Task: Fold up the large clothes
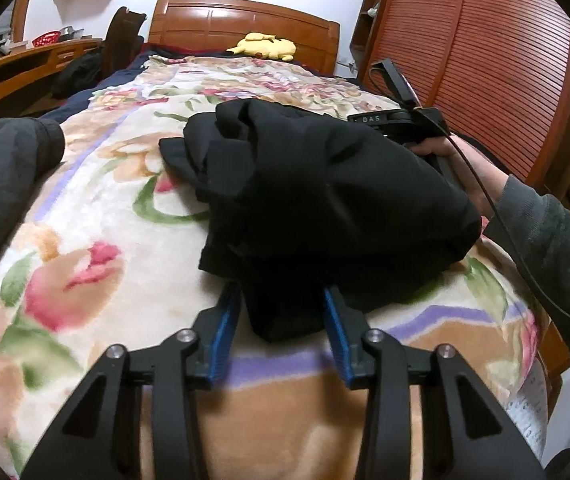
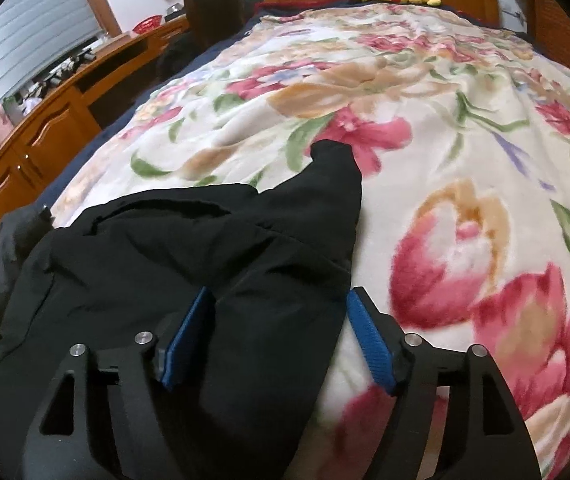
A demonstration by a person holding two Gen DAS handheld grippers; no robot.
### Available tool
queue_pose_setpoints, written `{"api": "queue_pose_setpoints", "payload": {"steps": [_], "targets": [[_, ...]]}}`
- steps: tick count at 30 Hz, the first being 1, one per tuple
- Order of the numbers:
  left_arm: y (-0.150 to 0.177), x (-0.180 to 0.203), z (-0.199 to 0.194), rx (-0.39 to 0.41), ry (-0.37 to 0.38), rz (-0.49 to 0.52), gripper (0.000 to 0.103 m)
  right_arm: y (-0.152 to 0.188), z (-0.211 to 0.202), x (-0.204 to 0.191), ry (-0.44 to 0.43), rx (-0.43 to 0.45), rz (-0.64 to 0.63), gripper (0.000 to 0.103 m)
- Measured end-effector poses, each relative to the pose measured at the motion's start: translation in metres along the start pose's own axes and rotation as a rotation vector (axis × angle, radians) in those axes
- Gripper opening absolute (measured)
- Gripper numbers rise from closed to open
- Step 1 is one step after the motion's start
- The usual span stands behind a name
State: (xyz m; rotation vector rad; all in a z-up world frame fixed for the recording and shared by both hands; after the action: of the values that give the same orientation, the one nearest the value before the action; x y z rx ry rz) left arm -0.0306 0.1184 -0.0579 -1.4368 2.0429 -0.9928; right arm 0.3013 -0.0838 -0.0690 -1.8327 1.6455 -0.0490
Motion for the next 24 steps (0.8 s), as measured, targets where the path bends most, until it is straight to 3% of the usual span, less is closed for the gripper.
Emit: {"api": "queue_pose_setpoints", "payload": {"steps": [5,6,9,11,13,16,24], "targets": [[-0.001,0.001,0.004,0.0,0.025,0.0,0.021,0.001,0.007,0.009,-0.077,-0.068,0.073,0.077],[-0.001,0.002,0.004,0.001,0.031,0.002,0.014,0.002,0.007,0.009,-0.087,-0.071,0.073,0.076],[-0.002,0.005,0.006,-0.001,0.039,0.026,0.008,0.007,0.004,0.007,-0.134,-0.079,0.039,0.064],[-0.002,0.004,0.005,0.004,0.044,0.023,0.006,0.01,0.0,0.004,-0.151,-0.075,0.024,0.052],[-0.004,0.004,0.001,0.015,0.039,0.023,0.005,0.013,-0.007,-0.002,-0.152,-0.051,-0.011,0.034],[-0.007,-0.001,-0.007,0.031,0.019,0.019,0.003,0.017,-0.021,-0.017,-0.114,0.002,-0.071,0.023],[-0.005,-0.024,-0.035,0.079,-0.032,-0.035,0.002,0.031,-0.055,-0.042,-0.091,0.096,-0.137,0.019]]}}
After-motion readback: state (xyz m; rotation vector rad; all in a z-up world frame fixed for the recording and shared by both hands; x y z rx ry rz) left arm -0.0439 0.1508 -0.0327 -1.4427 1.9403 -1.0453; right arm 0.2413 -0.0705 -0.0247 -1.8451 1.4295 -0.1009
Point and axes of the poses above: each gripper's, at about its wrist camera, not at the fingertips, and z roughly the way its jaws point, x to its right, y to its underside, the point moved 3 cm from there along z, roughly the way its jaws point, and after that the axes turned 15 degrees about z, right-handed, at the moved point
